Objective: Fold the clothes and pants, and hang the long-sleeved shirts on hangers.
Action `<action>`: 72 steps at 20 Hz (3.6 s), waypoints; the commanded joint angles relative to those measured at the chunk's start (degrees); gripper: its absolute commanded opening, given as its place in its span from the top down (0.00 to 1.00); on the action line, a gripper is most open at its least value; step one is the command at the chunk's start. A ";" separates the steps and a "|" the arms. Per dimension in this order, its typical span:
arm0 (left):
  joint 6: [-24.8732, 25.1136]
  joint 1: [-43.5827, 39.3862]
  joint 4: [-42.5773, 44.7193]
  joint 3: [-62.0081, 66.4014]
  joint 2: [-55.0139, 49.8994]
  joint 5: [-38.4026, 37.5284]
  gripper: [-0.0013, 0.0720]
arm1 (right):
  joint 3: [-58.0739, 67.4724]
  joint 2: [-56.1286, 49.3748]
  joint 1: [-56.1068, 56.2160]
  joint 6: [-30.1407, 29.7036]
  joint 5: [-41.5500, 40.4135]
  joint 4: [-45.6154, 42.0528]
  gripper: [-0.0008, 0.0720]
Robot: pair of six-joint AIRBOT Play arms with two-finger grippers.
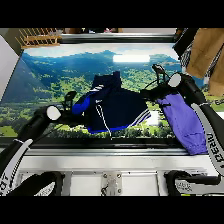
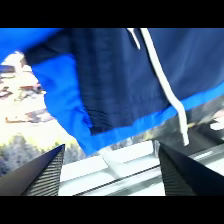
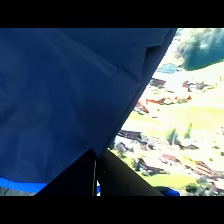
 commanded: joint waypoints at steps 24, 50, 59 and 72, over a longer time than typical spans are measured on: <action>-20.24 -16.35 36.98 16.87 -17.97 -11.32 0.95 | 0.07 -0.04 -1.57 0.46 4.57 -0.07 0.98; -17.81 -5.88 7.65 -10.19 11.04 6.75 0.95 | -47.28 22.03 -14.47 13.75 -17.88 19.26 0.12; -17.79 -5.86 7.67 -10.21 11.04 6.73 0.95 | -47.23 17.09 -3.02 13.66 -29.20 21.94 0.31; -17.79 5.66 -0.79 14.12 25.44 3.17 0.95 | -5.09 22.95 -6.82 2.58 -5.14 7.67 0.99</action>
